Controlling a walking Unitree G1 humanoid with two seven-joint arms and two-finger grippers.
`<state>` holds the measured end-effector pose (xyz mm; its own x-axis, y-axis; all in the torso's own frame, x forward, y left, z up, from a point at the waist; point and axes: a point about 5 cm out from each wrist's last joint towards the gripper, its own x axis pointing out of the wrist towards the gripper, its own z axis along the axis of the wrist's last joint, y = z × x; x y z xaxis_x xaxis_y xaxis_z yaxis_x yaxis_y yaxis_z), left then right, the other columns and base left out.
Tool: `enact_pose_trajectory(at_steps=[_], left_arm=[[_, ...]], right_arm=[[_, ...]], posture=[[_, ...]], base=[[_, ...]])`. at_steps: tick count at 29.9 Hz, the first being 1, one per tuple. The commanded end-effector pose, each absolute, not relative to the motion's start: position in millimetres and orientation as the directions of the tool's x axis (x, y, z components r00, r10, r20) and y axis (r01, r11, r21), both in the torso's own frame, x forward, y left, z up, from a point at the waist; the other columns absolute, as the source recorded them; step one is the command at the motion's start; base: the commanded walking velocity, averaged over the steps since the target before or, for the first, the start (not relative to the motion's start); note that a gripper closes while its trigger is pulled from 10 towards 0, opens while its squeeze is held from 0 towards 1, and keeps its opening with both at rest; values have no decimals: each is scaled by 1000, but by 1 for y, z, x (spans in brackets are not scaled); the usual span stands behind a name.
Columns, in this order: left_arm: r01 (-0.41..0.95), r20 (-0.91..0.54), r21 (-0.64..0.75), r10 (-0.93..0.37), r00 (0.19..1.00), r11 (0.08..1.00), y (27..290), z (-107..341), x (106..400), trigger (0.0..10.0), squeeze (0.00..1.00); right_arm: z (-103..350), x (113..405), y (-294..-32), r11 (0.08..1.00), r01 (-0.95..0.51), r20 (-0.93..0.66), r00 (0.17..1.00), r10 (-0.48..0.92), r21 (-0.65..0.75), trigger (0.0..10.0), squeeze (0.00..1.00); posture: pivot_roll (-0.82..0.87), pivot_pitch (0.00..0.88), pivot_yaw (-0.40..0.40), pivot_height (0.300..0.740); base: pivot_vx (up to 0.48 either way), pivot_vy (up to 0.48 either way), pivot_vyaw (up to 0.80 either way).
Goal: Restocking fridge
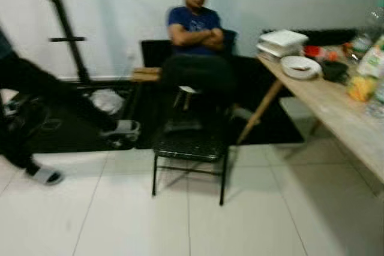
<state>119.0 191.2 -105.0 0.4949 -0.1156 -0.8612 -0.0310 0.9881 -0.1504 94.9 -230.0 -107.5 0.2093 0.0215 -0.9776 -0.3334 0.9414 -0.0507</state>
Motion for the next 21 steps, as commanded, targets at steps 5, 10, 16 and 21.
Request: enact_pose_trajectory(at_steps=[5, 10, 16, 21], left_arm=[[-44, -881, -145, -108, 460, 988, 194, -108, 106, 10000, 0], [-46, -882, -143, -106, 459, 989, 194, -109, 106, 10000, 0], [-45, -882, -145, -109, 459, 988, 193, -109, 106, 10000, 0], [-43, -881, -147, -111, 460, 988, 192, -109, 106, 10000, 0]], right_arm=[[-107, 101, -224, 939, -340, -974, 225, 36, -44, 10000, 0], [-108, 101, -223, 940, -340, -974, 225, 39, -40, 10000, 0], [-107, 103, -221, 941, -336, -972, 230, 44, -37, 10000, 0], [-108, 102, -220, 941, -337, -972, 228, 49, -32, 10000, 0]], posture=[[-71, 0, 28, 740], [-72, 0, 29, 740], [-69, 0, 30, 740], [-69, 0, 30, 740]], base=[[310, 0, -750], [299, 0, -750], [283, 0, -750], [275, 0, -750]])
